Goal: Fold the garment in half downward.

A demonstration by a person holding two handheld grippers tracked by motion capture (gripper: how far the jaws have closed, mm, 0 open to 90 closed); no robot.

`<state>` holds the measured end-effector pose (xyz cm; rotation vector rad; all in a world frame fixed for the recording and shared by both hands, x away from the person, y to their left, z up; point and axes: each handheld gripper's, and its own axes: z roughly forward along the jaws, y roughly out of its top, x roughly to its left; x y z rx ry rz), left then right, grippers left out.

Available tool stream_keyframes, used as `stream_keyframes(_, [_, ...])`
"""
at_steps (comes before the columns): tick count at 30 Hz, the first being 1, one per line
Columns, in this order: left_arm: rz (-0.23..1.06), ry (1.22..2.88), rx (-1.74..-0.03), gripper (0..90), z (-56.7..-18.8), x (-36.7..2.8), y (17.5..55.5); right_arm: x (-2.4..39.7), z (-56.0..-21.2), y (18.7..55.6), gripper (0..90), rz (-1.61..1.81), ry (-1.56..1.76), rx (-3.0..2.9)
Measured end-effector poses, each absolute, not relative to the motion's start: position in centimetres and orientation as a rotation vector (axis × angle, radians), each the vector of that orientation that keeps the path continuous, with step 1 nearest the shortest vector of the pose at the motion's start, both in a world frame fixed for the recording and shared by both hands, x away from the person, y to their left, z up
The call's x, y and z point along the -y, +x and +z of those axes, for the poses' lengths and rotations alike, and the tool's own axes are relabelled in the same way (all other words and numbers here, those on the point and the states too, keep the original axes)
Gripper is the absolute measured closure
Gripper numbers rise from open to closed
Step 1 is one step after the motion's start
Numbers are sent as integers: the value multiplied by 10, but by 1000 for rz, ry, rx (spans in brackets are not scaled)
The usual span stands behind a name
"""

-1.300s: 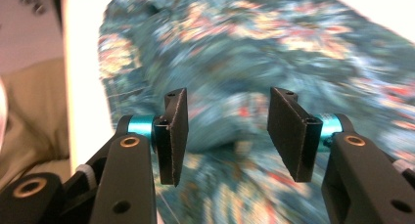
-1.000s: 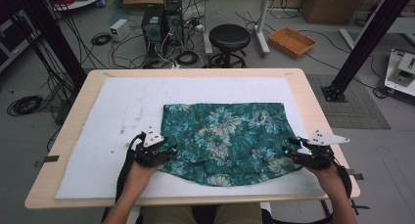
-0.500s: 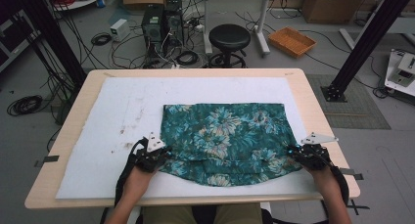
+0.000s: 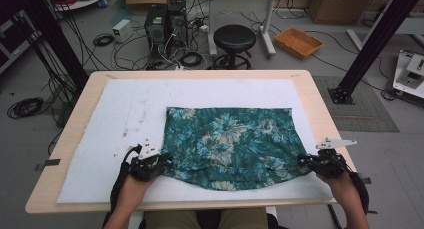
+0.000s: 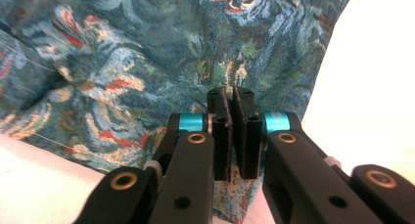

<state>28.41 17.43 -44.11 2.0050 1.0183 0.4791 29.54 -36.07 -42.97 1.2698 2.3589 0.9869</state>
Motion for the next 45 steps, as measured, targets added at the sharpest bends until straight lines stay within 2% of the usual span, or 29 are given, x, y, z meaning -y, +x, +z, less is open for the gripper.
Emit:
stream_keyframes(2, [486,1953,-1029,577,-438,-177,285,361,-430,296,811,1007,1271,-2349])
stream_keyframes(4, [512,1908,-1041,532,-435,-181,287,364,-425,296,686,1060,1296,-2286])
stream_keyframes(6, [525,1854,-1082,474,-432,-186,294,368,-421,296,633,1123,1297,-2213])
stream_keyframes(9, [550,1835,-1123,485,-431,-190,306,365,-422,298,641,1097,1293,-2181])
stream_keyframes(11, [538,1841,-1151,543,-435,-189,317,356,-431,301,649,1053,1266,-2238])
stream_keyframes(13, [523,1848,-1203,558,-440,-188,328,348,-438,304,657,1009,1251,-2294])
stream_keyframes(15, [527,1849,-1240,572,-445,-185,336,345,-443,306,698,955,1251,-2309])
stream_keyframes(17, [518,1873,-1256,577,-449,-182,339,346,-441,304,784,938,1257,-2305])
stream_keyframes(18, [518,1873,-1256,603,-449,-182,339,346,-441,304,784,938,1257,-2305])
stream_keyframes(20, [577,1929,-1253,622,-451,-174,338,351,-441,300,861,925,1263,-2314])
stream_keyframes(24, [628,1947,-1261,621,-451,-171,335,354,-438,297,863,906,1278,-2339])
stream_keyframes(25, [634,1952,-1259,622,-451,-171,334,354,-437,297,850,904,1293,-2346])
stream_keyframes(26, [631,1956,-1256,629,-451,-172,333,354,-437,298,773,913,1291,-2347])
stream_keyframes(27, [629,1958,-1249,648,-451,-173,332,355,-437,298,651,936,1291,-2339])
stream_keyframes(29, [626,1959,-1260,673,-450,-175,330,357,-436,298,580,1034,1293,-2282])
stream_keyframes(31, [624,1960,-1270,706,-450,-177,328,359,-434,300,466,1094,1289,-2213])
stream_keyframes(36, [642,1942,-1298,722,-448,-180,325,365,-426,321,471,1062,1420,-2026])
stream_keyframes(37, [651,1931,-1290,703,-448,-181,325,365,-426,329,471,1059,1453,-2008])
stream_keyframes(41, [653,1849,-1235,504,-444,-185,324,363,-430,352,471,1060,1512,-1984])
stream_keyframes(43, [628,1788,-1205,432,-442,-189,325,359,-435,365,478,1015,1526,-2005])
stream_keyframes(45, [622,1742,-1199,389,-441,-192,326,356,-439,374,544,968,1542,-2029])
